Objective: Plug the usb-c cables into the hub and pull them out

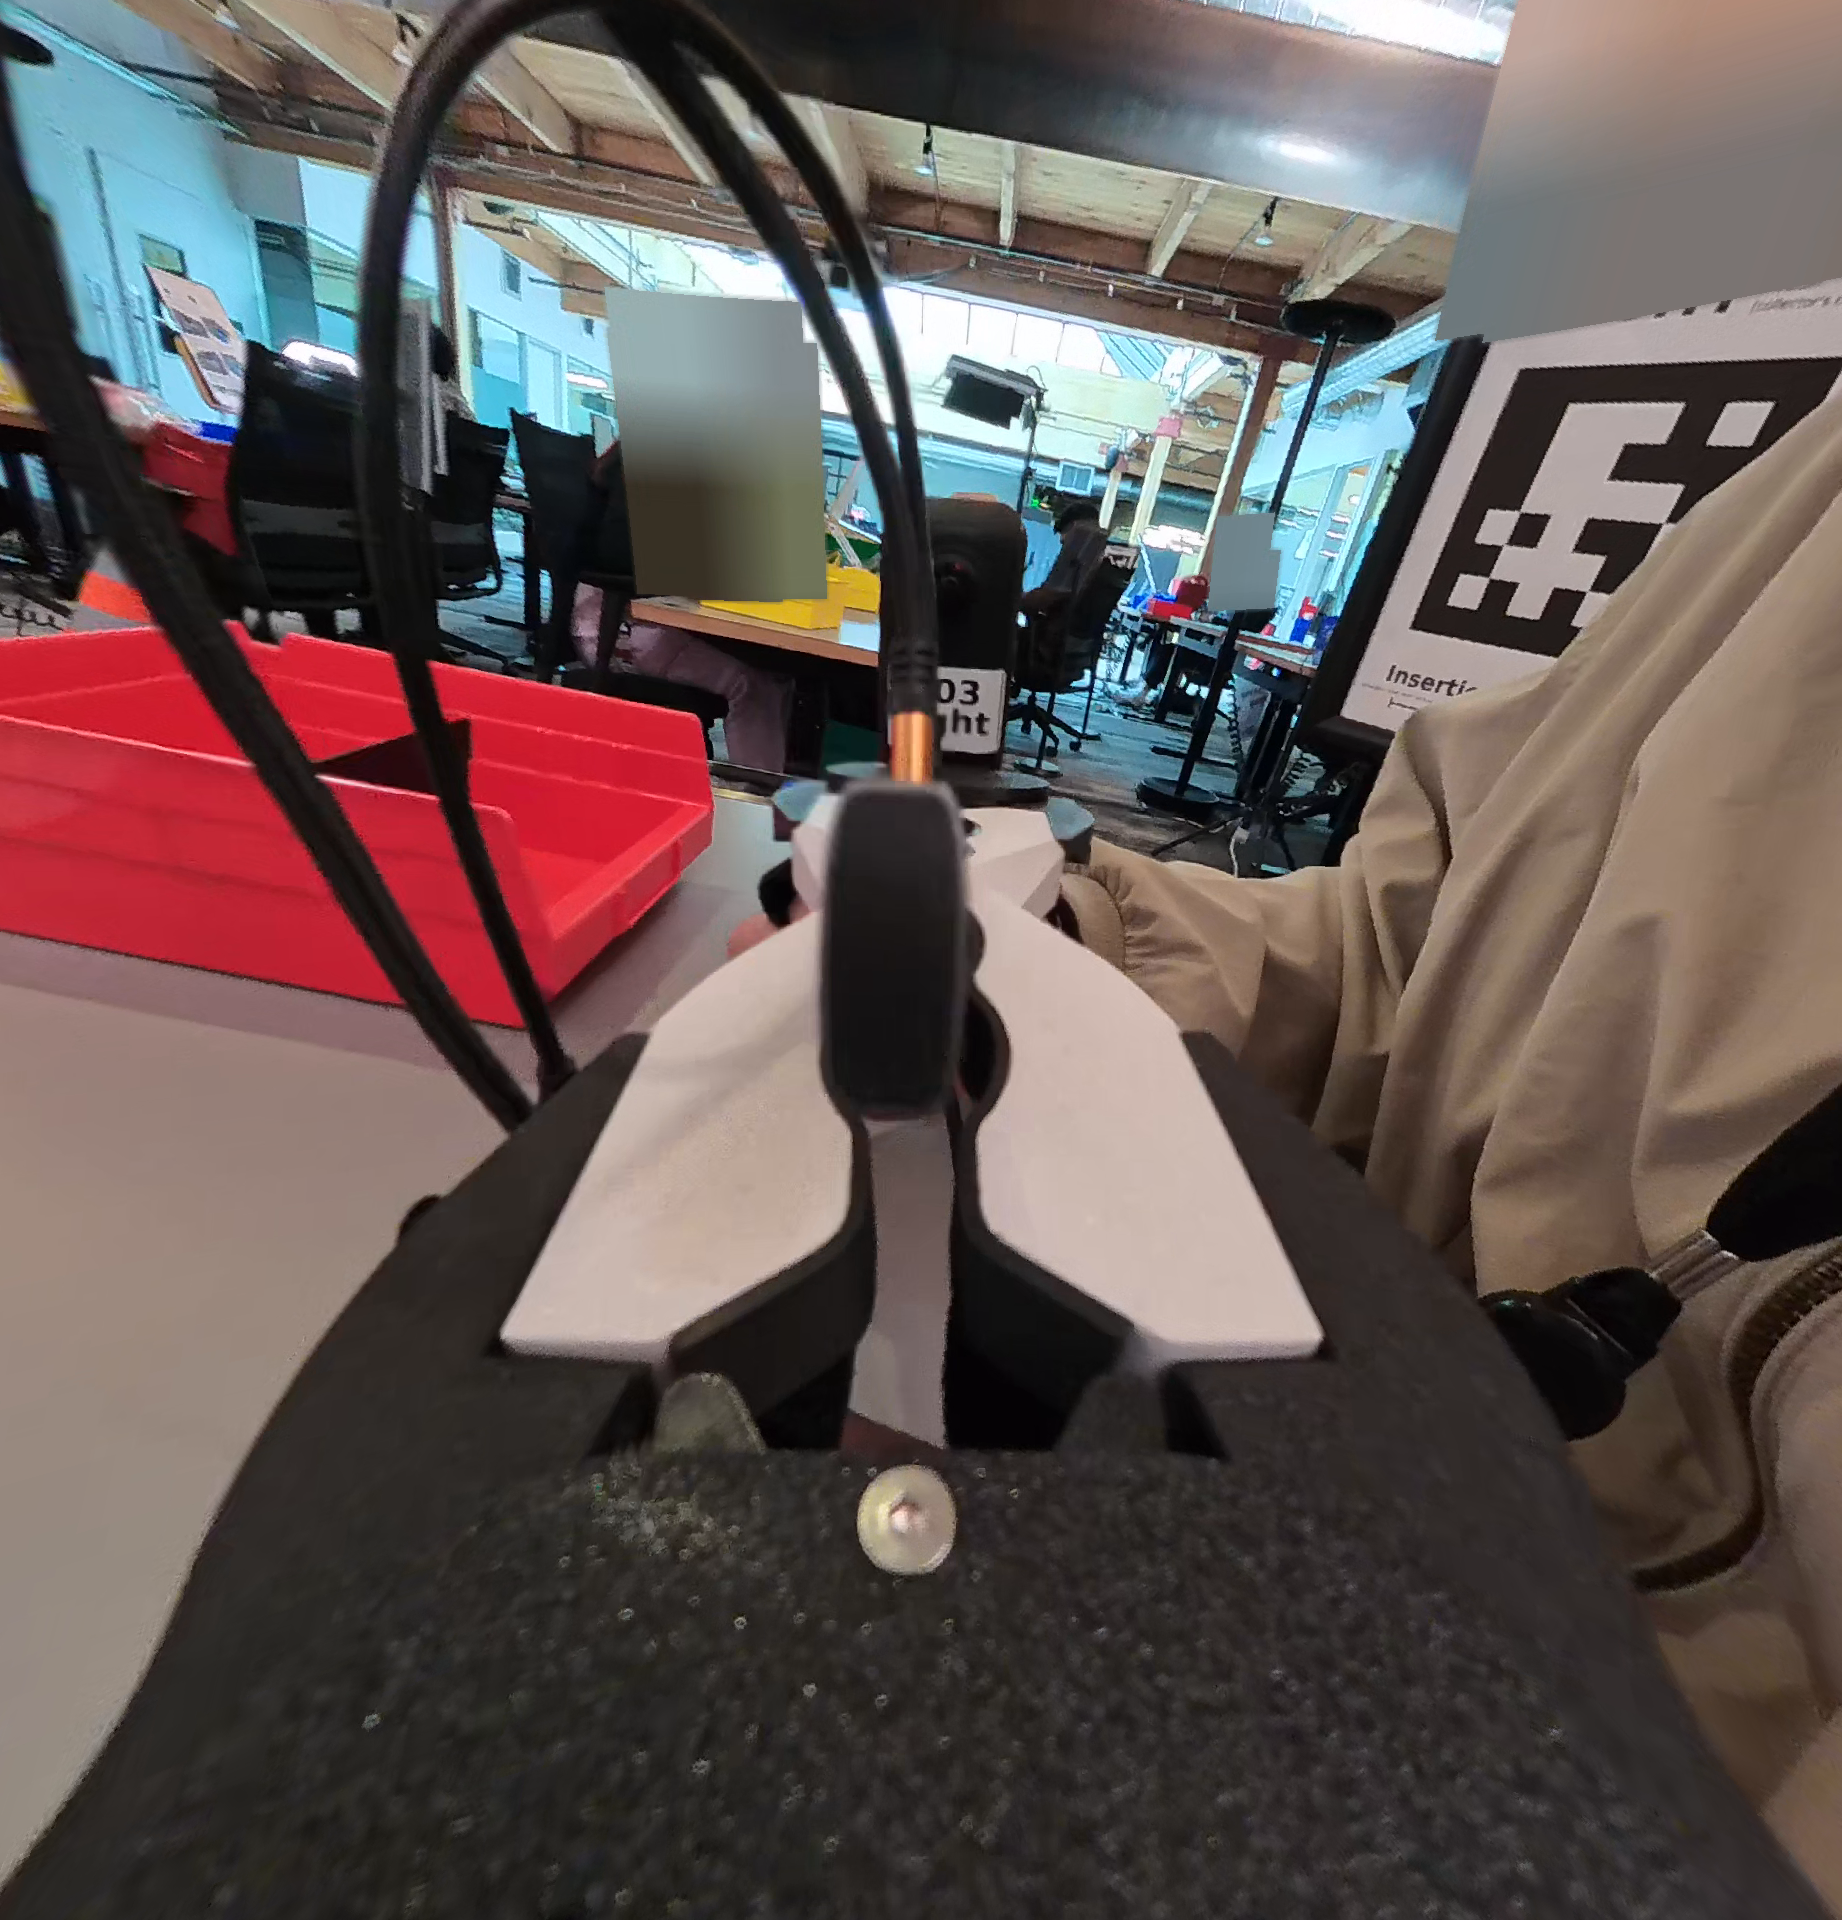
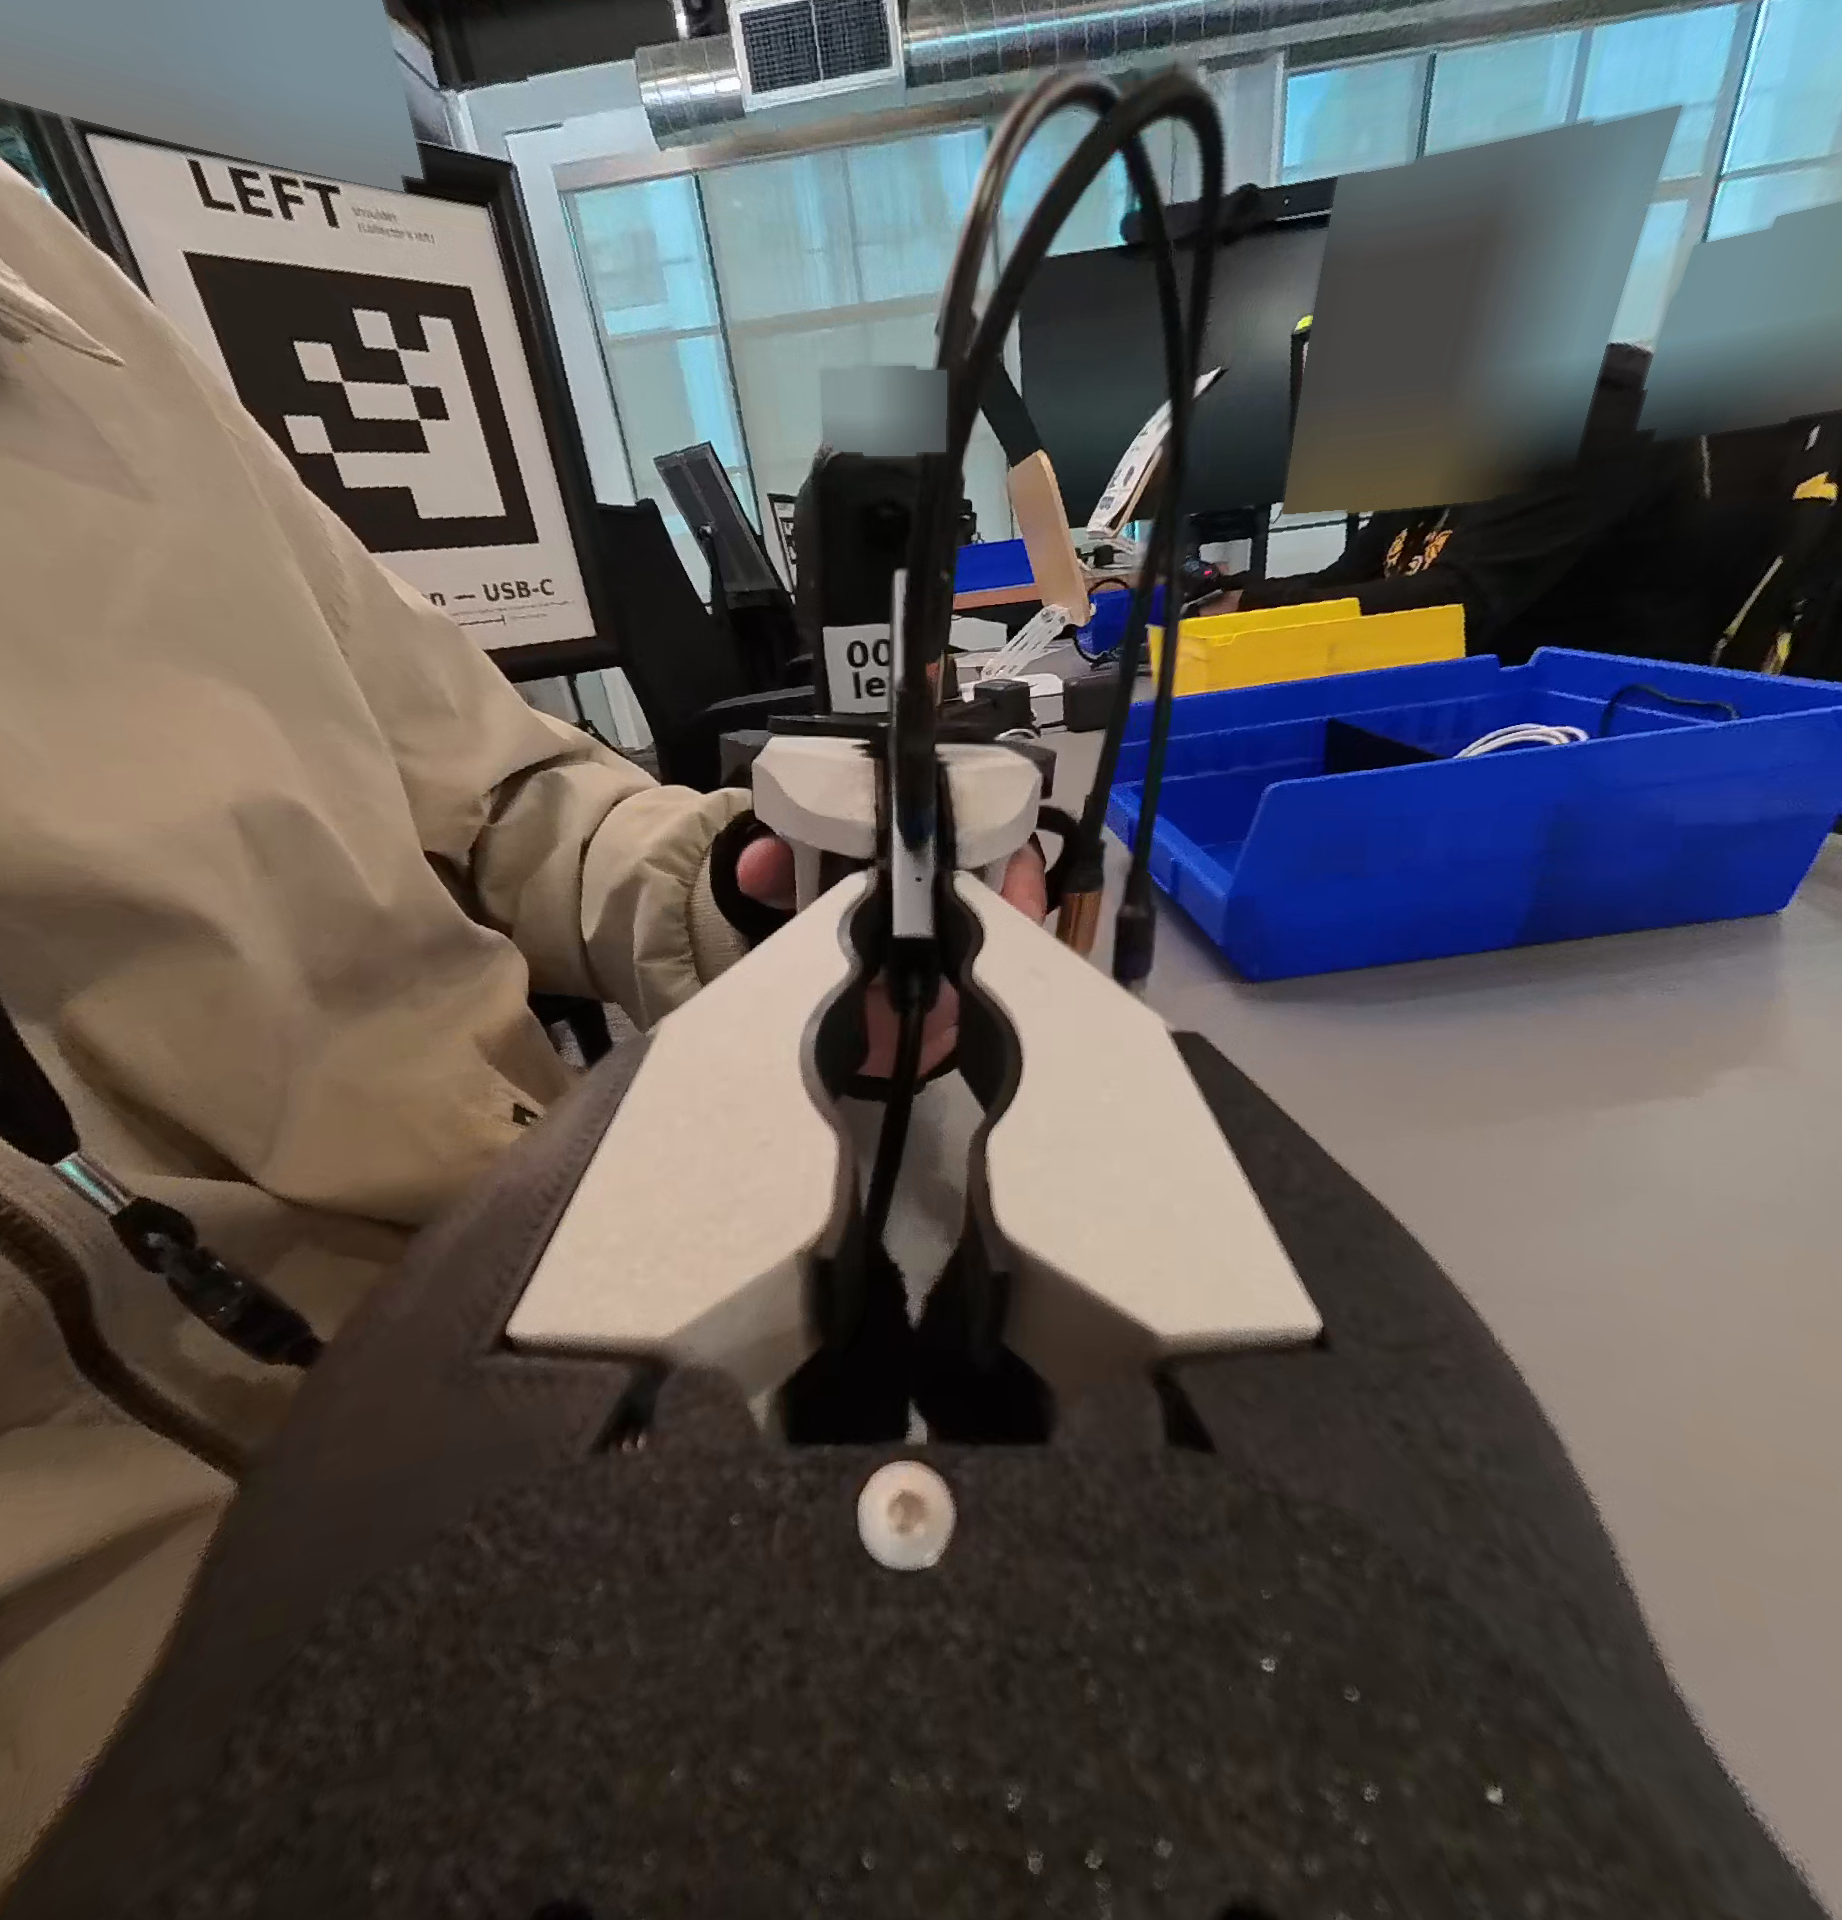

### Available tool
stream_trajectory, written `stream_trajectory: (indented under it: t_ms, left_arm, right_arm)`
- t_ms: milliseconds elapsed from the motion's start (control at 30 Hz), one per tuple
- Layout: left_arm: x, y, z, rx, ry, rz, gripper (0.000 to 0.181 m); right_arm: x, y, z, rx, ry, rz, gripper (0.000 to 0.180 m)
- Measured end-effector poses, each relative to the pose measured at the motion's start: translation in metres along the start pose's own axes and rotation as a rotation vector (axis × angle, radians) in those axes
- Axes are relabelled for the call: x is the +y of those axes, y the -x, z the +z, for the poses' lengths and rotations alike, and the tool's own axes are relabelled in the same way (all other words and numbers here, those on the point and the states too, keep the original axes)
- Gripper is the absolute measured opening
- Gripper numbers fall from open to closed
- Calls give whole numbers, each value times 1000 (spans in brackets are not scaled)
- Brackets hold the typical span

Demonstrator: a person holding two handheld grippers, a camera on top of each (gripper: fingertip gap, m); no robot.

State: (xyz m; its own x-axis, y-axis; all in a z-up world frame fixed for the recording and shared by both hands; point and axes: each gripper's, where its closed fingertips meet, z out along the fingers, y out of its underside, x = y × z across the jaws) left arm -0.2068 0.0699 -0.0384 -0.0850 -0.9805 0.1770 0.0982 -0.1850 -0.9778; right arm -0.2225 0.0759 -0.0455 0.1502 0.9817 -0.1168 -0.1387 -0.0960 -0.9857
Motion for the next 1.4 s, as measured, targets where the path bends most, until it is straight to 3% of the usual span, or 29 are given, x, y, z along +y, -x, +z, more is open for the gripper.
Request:
stream_trajectory:
  t_ms: [567, 767, 967, 1200, 1267, 1400]
  left_arm:
    - [11, 4, -5, 7, 116, 87, 10]
    - [28, 17, -6, -118, 268, 401, 10]
    - [35, 27, -6, -192, 341, 579, 10]
    - [29, 81, -18, -543, 512, 1233, 10]
    - [20, 92, -25, -630, 513, 1291, 10]
    - [12, 99, -31, -725, 522, 1323, 10]
  right_arm:
    - [8, -3, -9, -13, 73, 2, 9]
    - [26, -17, -9, 64, 173, -3, 14]
    - [35, -27, -9, 120, 216, -12, 16]
    - [36, -79, -16, 462, 231, -56, 30]
    - [35, -83, -20, 500, 216, -30, 32]
    - [24, -63, -1, 400, 125, 31, 32]
